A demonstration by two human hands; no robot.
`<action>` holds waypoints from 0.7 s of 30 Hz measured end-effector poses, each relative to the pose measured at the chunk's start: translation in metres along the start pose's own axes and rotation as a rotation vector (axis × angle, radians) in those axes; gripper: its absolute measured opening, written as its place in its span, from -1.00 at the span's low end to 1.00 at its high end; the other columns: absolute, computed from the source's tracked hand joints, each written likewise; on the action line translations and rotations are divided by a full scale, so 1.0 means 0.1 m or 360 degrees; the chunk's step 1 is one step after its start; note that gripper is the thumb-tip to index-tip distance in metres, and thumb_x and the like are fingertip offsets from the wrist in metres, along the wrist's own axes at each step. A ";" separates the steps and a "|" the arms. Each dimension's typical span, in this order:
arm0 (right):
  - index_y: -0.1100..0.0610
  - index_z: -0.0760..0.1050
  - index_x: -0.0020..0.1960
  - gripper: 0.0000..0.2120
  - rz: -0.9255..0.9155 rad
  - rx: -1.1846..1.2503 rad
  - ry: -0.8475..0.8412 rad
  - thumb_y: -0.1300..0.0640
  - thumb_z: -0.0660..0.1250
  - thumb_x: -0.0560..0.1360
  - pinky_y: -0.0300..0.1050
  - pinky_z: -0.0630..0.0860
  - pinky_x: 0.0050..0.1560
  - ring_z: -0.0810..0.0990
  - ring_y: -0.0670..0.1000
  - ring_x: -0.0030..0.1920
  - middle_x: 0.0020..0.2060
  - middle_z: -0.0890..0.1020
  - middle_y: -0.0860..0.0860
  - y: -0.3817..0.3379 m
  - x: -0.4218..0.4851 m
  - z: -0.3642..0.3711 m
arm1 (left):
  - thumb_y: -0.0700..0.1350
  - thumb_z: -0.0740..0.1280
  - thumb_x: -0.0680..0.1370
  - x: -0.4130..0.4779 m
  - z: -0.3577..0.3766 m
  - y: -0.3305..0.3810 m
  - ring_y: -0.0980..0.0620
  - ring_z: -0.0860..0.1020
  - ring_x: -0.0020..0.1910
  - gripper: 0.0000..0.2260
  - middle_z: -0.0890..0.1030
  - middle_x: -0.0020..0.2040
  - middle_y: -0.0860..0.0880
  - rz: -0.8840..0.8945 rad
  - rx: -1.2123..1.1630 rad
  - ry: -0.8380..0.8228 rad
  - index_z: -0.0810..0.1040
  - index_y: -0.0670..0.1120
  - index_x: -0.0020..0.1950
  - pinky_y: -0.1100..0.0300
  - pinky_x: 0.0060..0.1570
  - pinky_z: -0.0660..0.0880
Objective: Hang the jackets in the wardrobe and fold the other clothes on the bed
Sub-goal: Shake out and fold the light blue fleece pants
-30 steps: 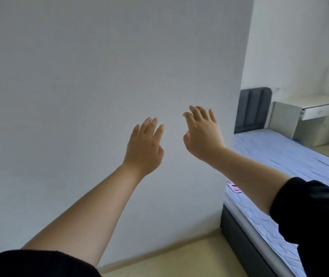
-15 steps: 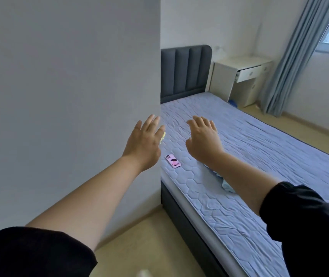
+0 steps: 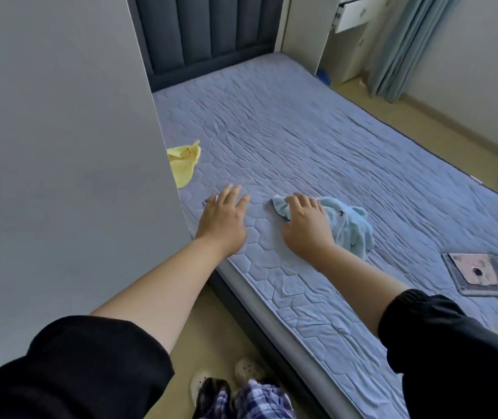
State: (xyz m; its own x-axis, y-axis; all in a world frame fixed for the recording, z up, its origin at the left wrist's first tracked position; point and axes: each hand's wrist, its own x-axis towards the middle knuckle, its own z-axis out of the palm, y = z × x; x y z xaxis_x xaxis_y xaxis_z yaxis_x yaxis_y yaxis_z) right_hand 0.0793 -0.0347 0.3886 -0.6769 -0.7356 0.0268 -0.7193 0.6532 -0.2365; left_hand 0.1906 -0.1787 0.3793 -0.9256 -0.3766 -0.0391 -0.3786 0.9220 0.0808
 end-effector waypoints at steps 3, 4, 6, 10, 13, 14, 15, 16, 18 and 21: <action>0.20 0.34 0.32 -0.57 0.0080 -0.0009 -0.0130 0.23 0.21 0.45 -0.03 0.16 0.36 0.31 0.12 0.31 0.26 0.42 0.08 0.32 0.19 0.46 | -0.12 0.17 0.55 0.30 0.48 0.10 -0.06 -0.06 0.54 -0.43 0.03 0.55 -0.12 -0.0005 -0.0076 -0.0114 0.10 -0.11 0.54 -0.02 0.47 -0.01; 0.20 0.35 0.31 -0.57 0.0114 -0.0003 -0.0168 0.23 0.21 0.45 -0.03 0.16 0.35 0.32 0.13 0.30 0.25 0.43 0.09 0.43 0.24 0.65 | -0.11 0.17 0.55 0.40 0.66 0.12 -0.06 -0.05 0.54 -0.43 0.03 0.55 -0.12 -0.0030 -0.0117 -0.0134 0.10 -0.11 0.54 -0.02 0.48 -0.01; 0.22 0.34 0.31 -0.58 0.0172 0.0009 -0.0231 0.24 0.21 0.45 -0.04 0.18 0.31 0.32 0.16 0.28 0.25 0.41 0.10 0.66 0.34 1.06 | -0.11 0.19 0.54 0.60 1.06 0.16 -0.07 -0.03 0.53 -0.42 0.05 0.55 -0.13 -0.0105 -0.0210 -0.0135 0.10 -0.11 0.54 0.00 0.47 0.01; 0.23 0.30 0.32 -0.57 0.0279 -0.0028 -0.0440 0.22 0.23 0.47 -0.02 0.21 0.28 0.31 0.19 0.28 0.29 0.35 0.13 1.16 0.40 1.94 | -0.12 0.20 0.55 0.84 1.96 0.36 -0.08 -0.02 0.53 -0.43 0.04 0.55 -0.13 -0.0207 -0.0404 -0.0289 0.09 -0.11 0.53 0.02 0.46 0.04; 0.23 0.28 0.35 -0.53 0.0383 0.0005 -0.0497 0.21 0.25 0.45 -0.01 0.22 0.29 0.30 0.20 0.30 0.31 0.32 0.14 1.49 0.46 2.51 | -0.13 0.19 0.56 0.98 2.62 0.49 -0.07 -0.05 0.54 -0.39 -0.02 0.57 -0.11 -0.0251 -0.0499 -0.0445 0.01 -0.08 0.56 0.00 0.47 0.02; 0.23 0.26 0.37 -0.50 0.0412 0.0025 -0.0505 0.23 0.24 0.44 0.00 0.23 0.30 0.29 0.20 0.31 0.32 0.32 0.14 1.59 0.48 2.70 | -0.12 0.18 0.56 1.04 2.84 0.52 -0.08 -0.07 0.54 -0.38 -0.05 0.57 -0.10 -0.0267 -0.0512 -0.0497 -0.03 -0.06 0.56 -0.02 0.47 0.02; 0.23 0.23 0.39 -0.47 0.0443 0.0045 -0.0503 0.24 0.23 0.44 0.02 0.23 0.31 0.28 0.20 0.33 0.34 0.32 0.14 1.69 0.52 2.88 | -0.10 0.18 0.57 1.09 3.05 0.55 -0.10 -0.08 0.54 -0.36 -0.07 0.57 -0.10 -0.0278 -0.0519 -0.0542 -0.07 -0.04 0.57 -0.04 0.48 0.02; 0.22 0.20 0.41 -0.45 0.0485 0.0053 -0.0514 0.25 0.22 0.44 0.03 0.24 0.32 0.27 0.20 0.34 0.36 0.30 0.14 1.79 0.55 3.05 | -0.08 0.19 0.57 1.14 3.26 0.58 -0.11 -0.10 0.54 -0.34 -0.10 0.58 -0.09 -0.0295 -0.0539 -0.0597 -0.12 -0.02 0.57 -0.06 0.48 0.02; 0.18 0.14 0.45 -0.41 0.0568 -0.0031 -0.0572 0.24 0.23 0.46 0.09 0.22 0.35 0.22 0.20 0.38 0.41 0.23 0.14 1.98 0.62 3.39 | -0.04 0.18 0.58 1.19 3.65 0.64 -0.14 -0.13 0.54 -0.30 -0.15 0.58 -0.06 -0.0331 -0.0589 -0.0734 -0.22 0.03 0.56 -0.11 0.47 0.02; 0.06 0.01 0.51 -0.34 0.0741 -0.0274 -0.0596 0.23 0.21 0.49 0.22 0.01 0.44 -0.03 0.18 0.50 0.53 -0.06 0.12 2.34 0.78 3.81 | -0.02 0.17 0.59 1.25 4.20 0.73 -0.15 -0.16 0.54 -0.30 -0.19 0.58 -0.02 -0.0355 -0.0632 -0.0847 -0.27 0.10 0.54 -0.15 0.46 0.01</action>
State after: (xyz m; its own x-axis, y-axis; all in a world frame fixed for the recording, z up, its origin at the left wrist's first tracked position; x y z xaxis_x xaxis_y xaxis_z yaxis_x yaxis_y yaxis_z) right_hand -0.0822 -0.0076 -0.0349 -0.8471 -0.3592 -0.3916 -0.3980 0.9172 0.0196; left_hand 0.0492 -0.1210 -0.0383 -0.7356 -0.3643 -0.5711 -0.6263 0.6872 0.3682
